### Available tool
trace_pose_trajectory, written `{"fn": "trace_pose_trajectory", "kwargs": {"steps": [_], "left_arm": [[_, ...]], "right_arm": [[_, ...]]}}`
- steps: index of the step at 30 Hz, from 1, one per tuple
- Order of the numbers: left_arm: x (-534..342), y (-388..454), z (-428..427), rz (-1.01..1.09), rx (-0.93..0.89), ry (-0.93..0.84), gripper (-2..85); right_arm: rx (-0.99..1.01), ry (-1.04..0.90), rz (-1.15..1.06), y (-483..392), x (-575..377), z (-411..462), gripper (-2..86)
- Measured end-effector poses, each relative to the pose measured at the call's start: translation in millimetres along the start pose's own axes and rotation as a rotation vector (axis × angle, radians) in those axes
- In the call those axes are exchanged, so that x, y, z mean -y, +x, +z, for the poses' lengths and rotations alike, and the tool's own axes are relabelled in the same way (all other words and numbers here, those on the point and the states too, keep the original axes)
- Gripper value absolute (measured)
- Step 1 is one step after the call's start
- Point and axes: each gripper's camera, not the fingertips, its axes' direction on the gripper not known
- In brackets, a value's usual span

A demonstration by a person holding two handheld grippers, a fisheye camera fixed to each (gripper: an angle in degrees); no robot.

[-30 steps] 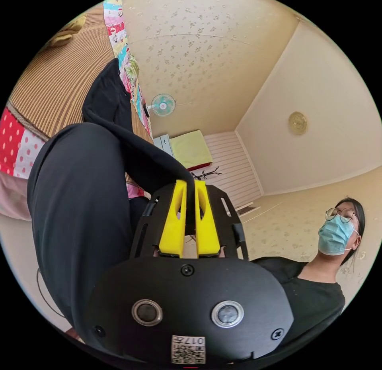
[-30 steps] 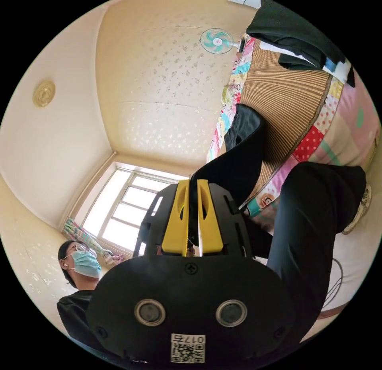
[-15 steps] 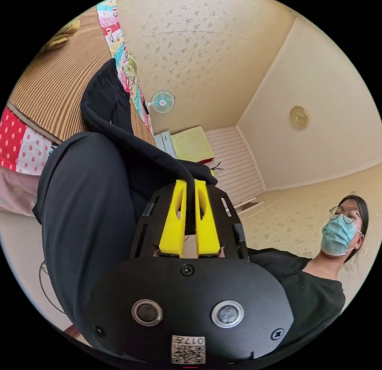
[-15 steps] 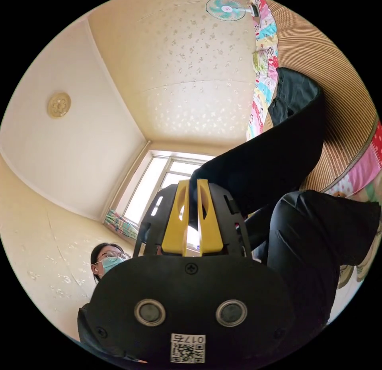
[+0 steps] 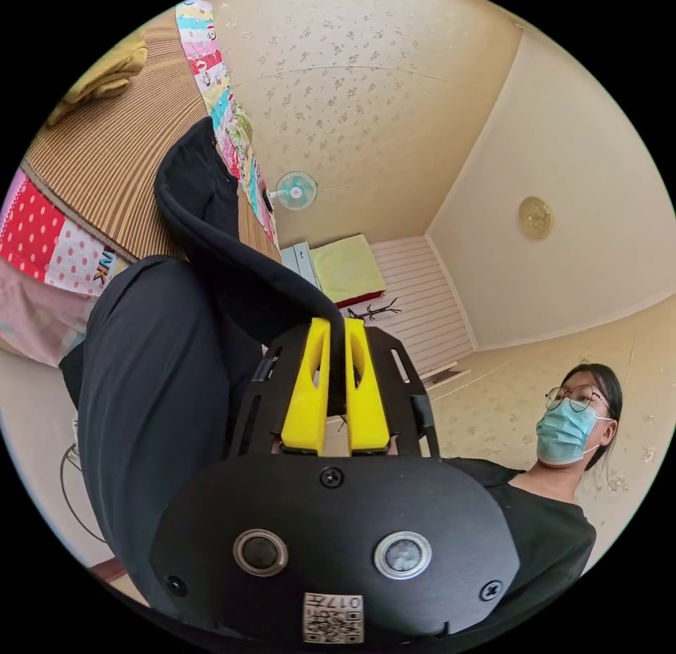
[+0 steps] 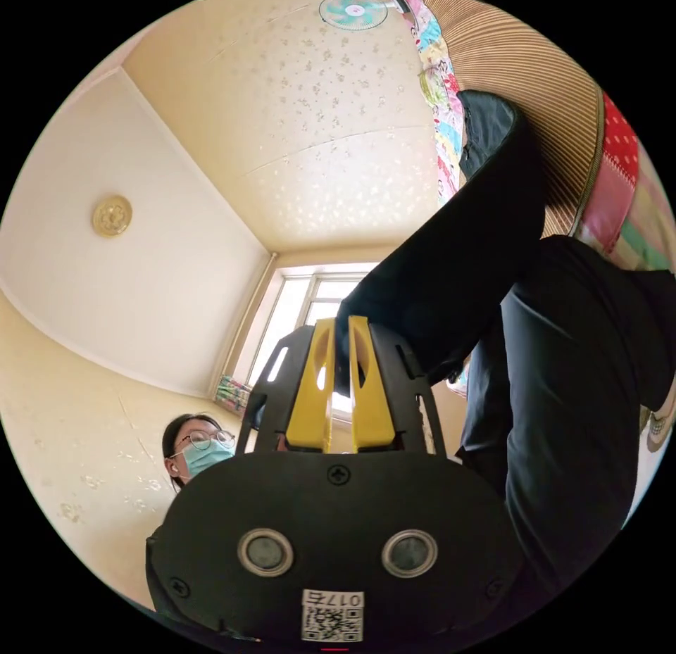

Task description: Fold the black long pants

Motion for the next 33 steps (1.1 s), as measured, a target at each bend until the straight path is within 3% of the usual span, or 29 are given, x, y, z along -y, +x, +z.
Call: {"fn": "trace_pose_trajectory", "kwargs": {"steps": [5,16,23,33], "left_arm": [[2.9,-7.3,1.9,-0.025,0.003,-0.046,3.9],[25.9,-15.2,18.5,-0.027,-0.025,-0.053,4.0],[21.1,-17.1,8.4,-0.056,-0.002,-0.056,4.1],[22.7,-26.0,-1.5,-0.118,0.028,-0.044,4.0]], "right_arm": [[0.108,0.074,0.037,13.5,2.9,-14.9,3.0],[0.016,-0.007,0.006,-4.7,26.0,-14.8,2.9],[0.143,0.092,0.015,17.7,34.3,-31.6,2.8],[0.221,0.009,0.035,19.4,52.7,-3.4,2.9]]}}
